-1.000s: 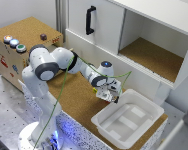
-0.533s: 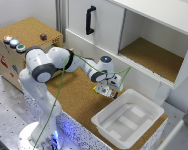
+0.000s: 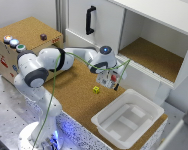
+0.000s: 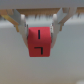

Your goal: Place the pink object inside the right cabinet

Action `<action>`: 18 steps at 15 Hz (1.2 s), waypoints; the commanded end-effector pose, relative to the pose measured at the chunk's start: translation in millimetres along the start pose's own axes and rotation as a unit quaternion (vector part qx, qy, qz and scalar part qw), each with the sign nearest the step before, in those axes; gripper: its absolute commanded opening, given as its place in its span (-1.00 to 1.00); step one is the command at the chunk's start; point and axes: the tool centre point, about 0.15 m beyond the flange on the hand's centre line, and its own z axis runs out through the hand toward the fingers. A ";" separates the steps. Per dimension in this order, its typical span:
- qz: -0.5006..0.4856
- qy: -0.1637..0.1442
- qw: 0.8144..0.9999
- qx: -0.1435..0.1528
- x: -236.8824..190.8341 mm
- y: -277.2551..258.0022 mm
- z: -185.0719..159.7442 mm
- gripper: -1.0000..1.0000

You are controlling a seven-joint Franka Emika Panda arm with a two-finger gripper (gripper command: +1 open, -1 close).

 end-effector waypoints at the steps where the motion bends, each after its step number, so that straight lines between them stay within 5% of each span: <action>1: 0.022 0.001 1.000 0.004 127.5 16.1 12.3 -1.00; 7: 0.024 -0.052 0.998 -0.027 191.1 29.9 72.6 -1.00; 12: 0.031 -0.073 0.996 -0.041 193.0 43.6 102.8 -1.00; 18: 0.027 -0.070 0.997 -0.017 162.7 43.8 83.3 -1.00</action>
